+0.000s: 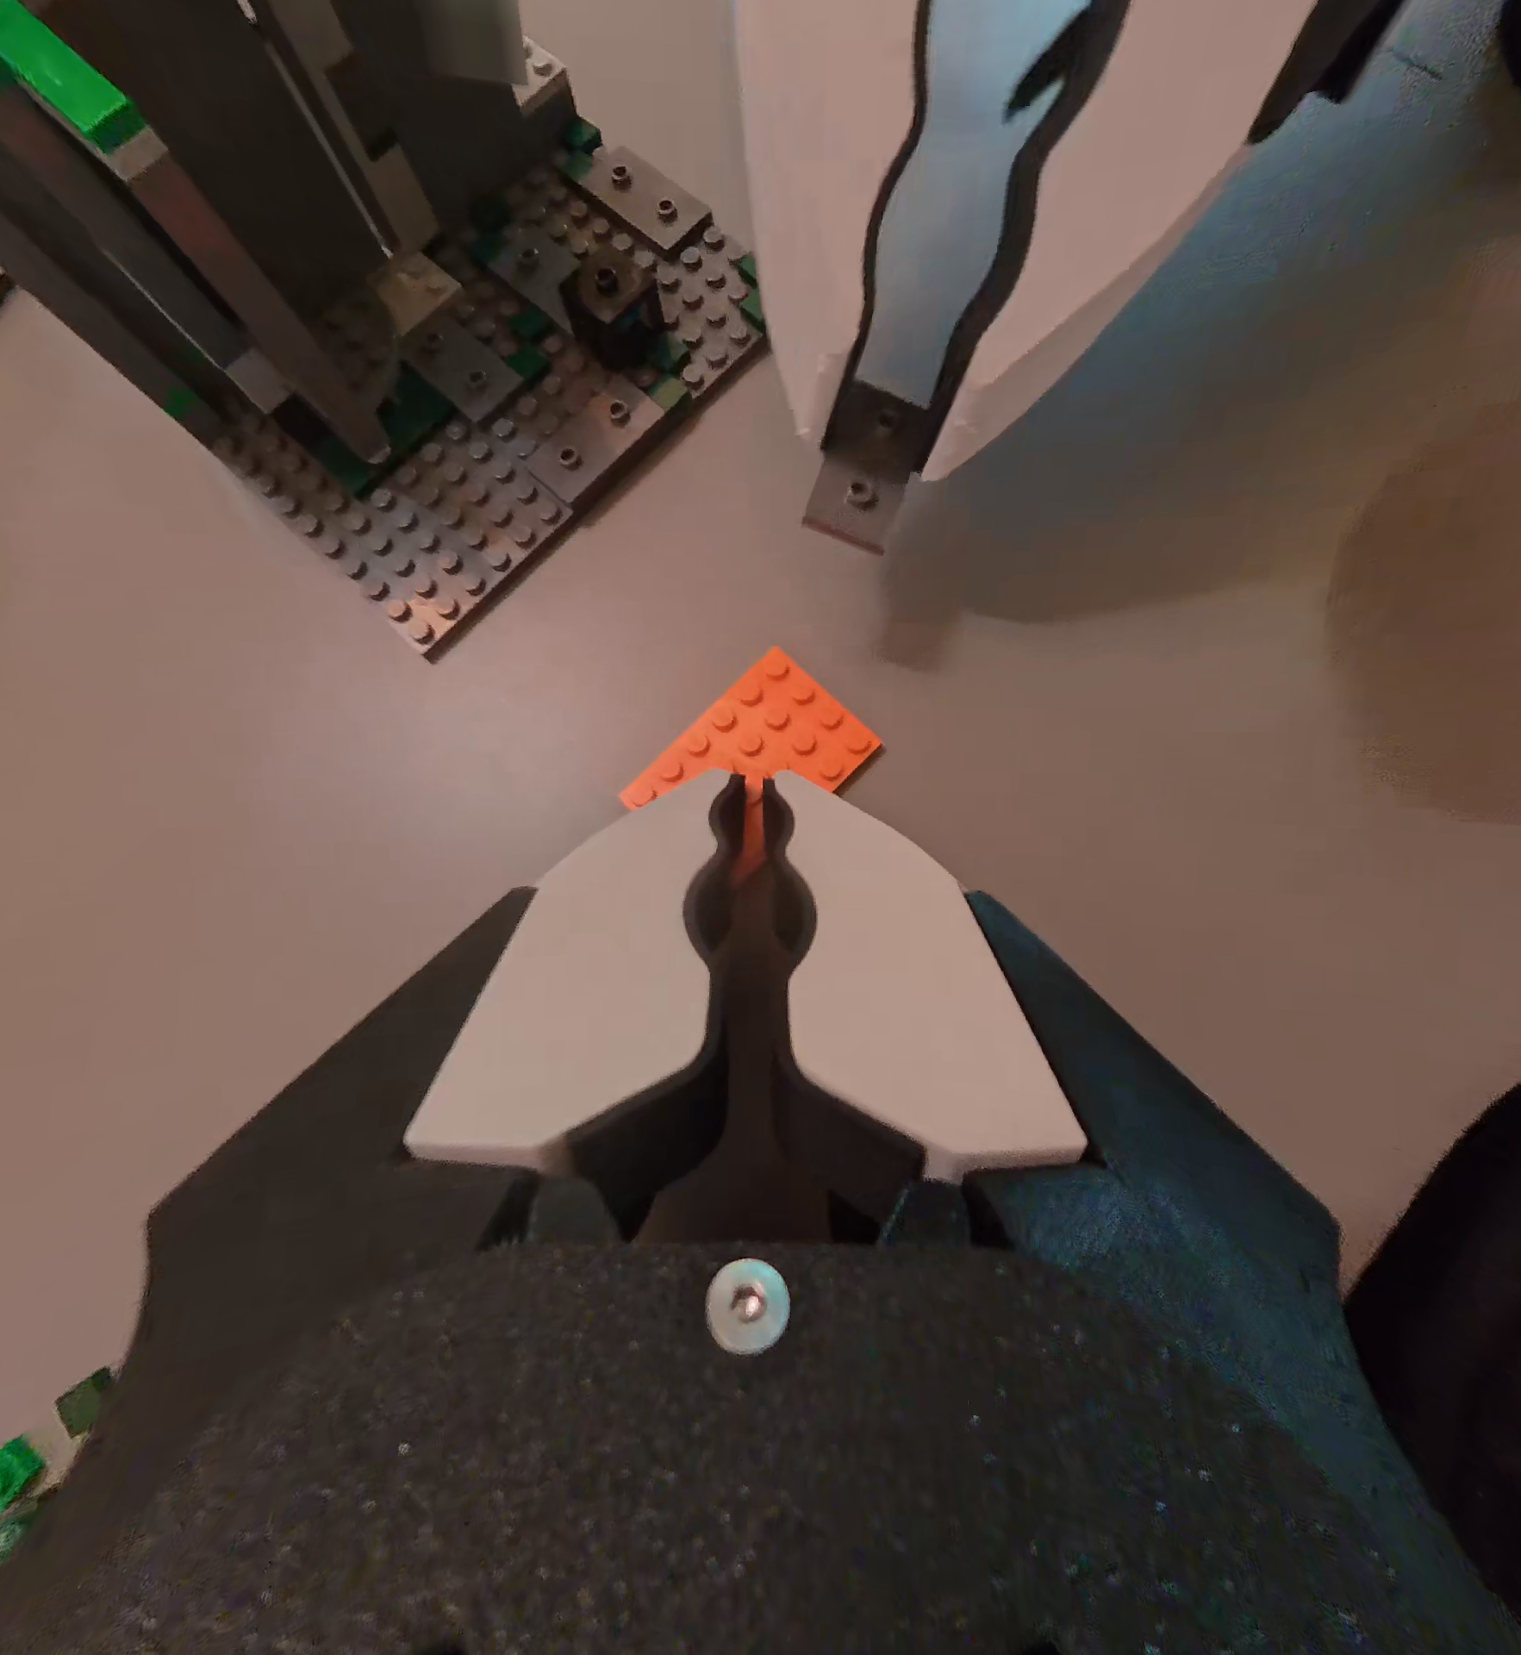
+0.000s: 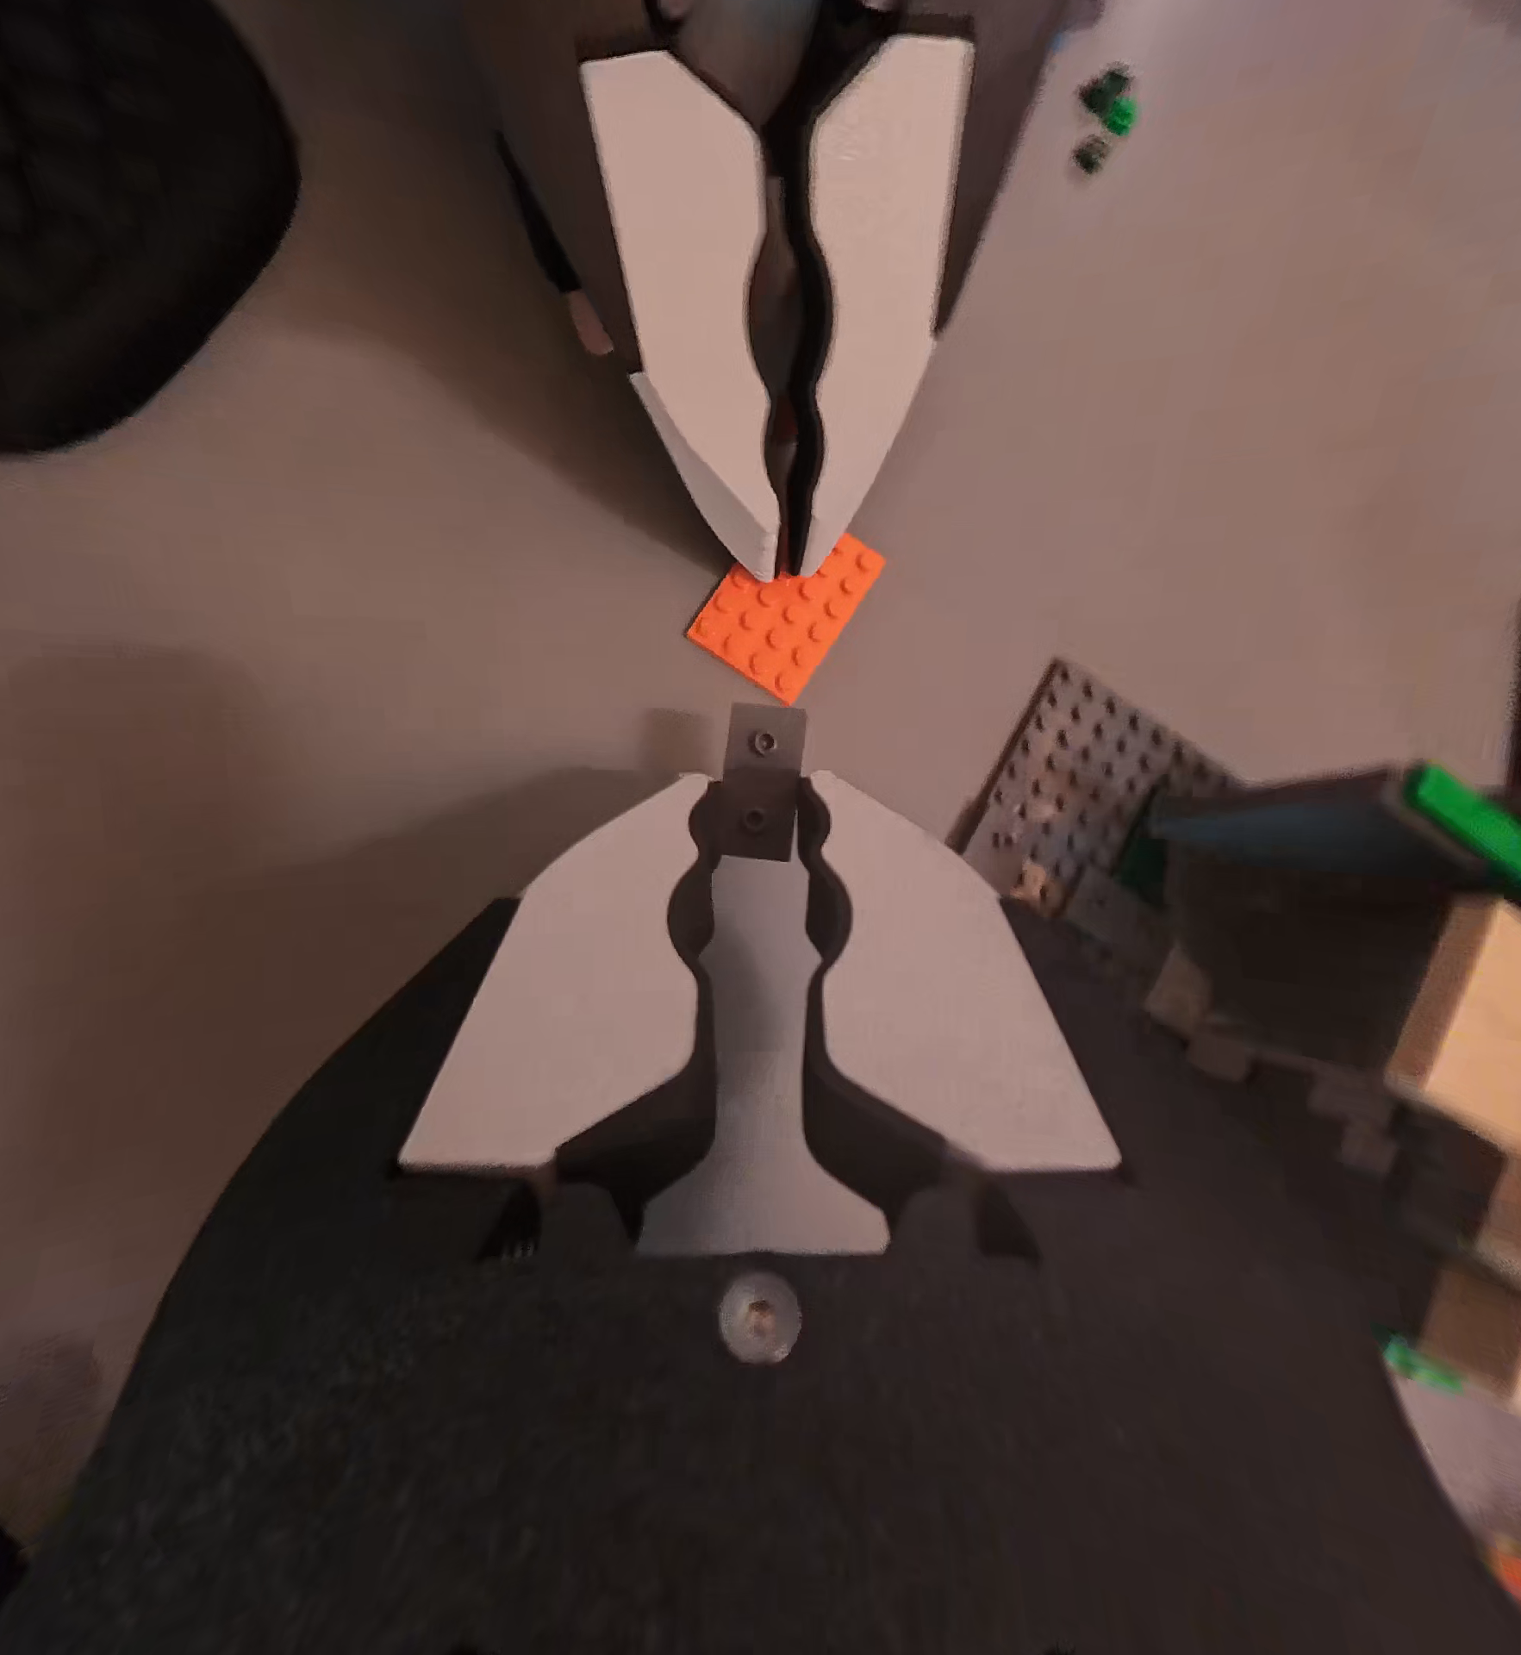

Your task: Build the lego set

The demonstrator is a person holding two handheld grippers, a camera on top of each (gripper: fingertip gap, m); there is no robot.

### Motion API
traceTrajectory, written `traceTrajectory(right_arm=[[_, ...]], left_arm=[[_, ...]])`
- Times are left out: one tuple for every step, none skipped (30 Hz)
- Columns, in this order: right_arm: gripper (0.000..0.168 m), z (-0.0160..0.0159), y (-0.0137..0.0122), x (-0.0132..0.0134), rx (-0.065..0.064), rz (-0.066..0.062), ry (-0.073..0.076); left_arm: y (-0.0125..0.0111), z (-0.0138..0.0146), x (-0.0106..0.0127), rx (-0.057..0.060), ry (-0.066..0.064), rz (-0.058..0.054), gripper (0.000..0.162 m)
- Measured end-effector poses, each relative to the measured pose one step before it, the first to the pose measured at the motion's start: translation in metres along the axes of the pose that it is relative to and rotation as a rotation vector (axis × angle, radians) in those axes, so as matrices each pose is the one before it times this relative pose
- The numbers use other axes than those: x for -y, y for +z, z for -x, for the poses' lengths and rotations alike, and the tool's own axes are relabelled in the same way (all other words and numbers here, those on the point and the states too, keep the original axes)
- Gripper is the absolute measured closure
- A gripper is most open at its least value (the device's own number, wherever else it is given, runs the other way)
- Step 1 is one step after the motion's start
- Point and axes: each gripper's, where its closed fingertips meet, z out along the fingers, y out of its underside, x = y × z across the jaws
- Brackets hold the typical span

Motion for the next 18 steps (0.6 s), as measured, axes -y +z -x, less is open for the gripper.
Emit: traceTrajectory(right_arm=[[0.153, 0.00023, 0.00222, 0.00315, 0.0298, 0.0094, -0.0553], [0.153, -0.00028, 0.00225, 0.00289, 0.0295, 0.0107, -0.0493], [0.153, -0.00039, 0.00218, 0.00217, 0.0311, 0.0141, -0.0459], [0.153, -0.00095, 0.00235, 0.00120, 0.0280, 0.0165, -0.0429], [0.153, -0.00092, 0.00251, 0.00091, 0.0270, 0.0165, -0.0398], [0.153, 0.00026, 0.00268, 0.00081, 0.0313, 0.0157, -0.0375], [0.153, 0.00064, 0.00262, 0.00066, 0.0309, 0.0169, -0.0356], [0.153, 0.00001, 0.00249, 0.00026, 0.0252, 0.0193, -0.0343], [0.153, 0.00012, 0.00243, 0.00048, 0.0225, 0.0183, -0.0323], [0.153, 0.00040, 0.00212, 0.00121, 0.0223, 0.0153, -0.0286], [0.153, 0.00083, 0.00172, 0.00169, 0.0233, 0.0125, -0.0248], [0.153, 0.00114, 0.00137, 0.00156, 0.0239, 0.0112, -0.0225], [0.153, 0.00038, 0.00119, 0.00102, 0.0182, 0.0124, -0.0219], [0.153, -0.00056, 0.00104, 0.00005, 0.0113, 0.0147, -0.0220], [0.153, -0.00071, 0.00083, -0.00044, 0.0108, 0.0144, -0.0211], [0.153, -0.00042, 0.00041, -0.00008, 0.0138, 0.0109, -0.0183], [0.153, -0.00048, 0.00009, 0.00032, 0.0140, 0.0083, -0.0158], [0.153, -0.00101, -0.00023, 0.00035, 0.0111, 0.0084, -0.0159]], left_arm=[[-0.00062, -0.00138, -0.00053, -0.0103, 0.0041, -0.0013, 0.158], [-0.00068, -0.00152, -0.00051, -0.0107, 0.0102, -0.0023, 0.158], [-0.00052, -0.00110, -0.00047, -0.0073, 0.0101, -0.0025, 0.158], [-0.00062, -0.00128, -0.00048, -0.0096, 0.0077, -0.0020, 0.158], [-0.00055, -0.00110, -0.00029, -0.0092, 0.0084, -0.0040, 0.157], [-0.00031, -0.00101, -0.00018, -0.0084, 0.0086, -0.0064, 0.157], [-0.00030, -0.00063, -0.00016, -0.0064, 0.0049, -0.0068, 0.156], [-0.00033, -0.00059, -0.00017, -0.0081, 0.0013, -0.0050, 0.154], [-0.00045, -0.00077, -0.00037, -0.0077, 0.0010, -0.0032, 0.154], [-0.00054, -0.00021, -0.00029, -0.0028, 0.0036, -0.0014, 0.154], [-0.00088, -0.00002, -0.00018, 0.0000, 0.0041, -0.0014, 0.153], [-0.00100, 0.00008, -0.00019, 0.0005, 0.0026, 0.0013, 0.152], [-0.00107, 0.00010, 0.00013, 0.0012, 0.0018, -0.0007, 0.151], [-0.00108, 0.00020, 0.00053, 0.0024, 0.0022, -0.0024, 0.150], [-0.00121, -0.00011, 0.00060, -0.0004, 0.0021, -0.0036, 0.150], [-0.00115, -0.00014, 0.00080, -0.0013, 0.0007, -0.0058, 0.151], [-0.00092, 0.00021, 0.00057, -0.0006, -0.0013, -0.0055, 0.151], [-0.00073, 0.00032, 0.00008, -0.0006, -0.0025, -0.0037, 0.152]])
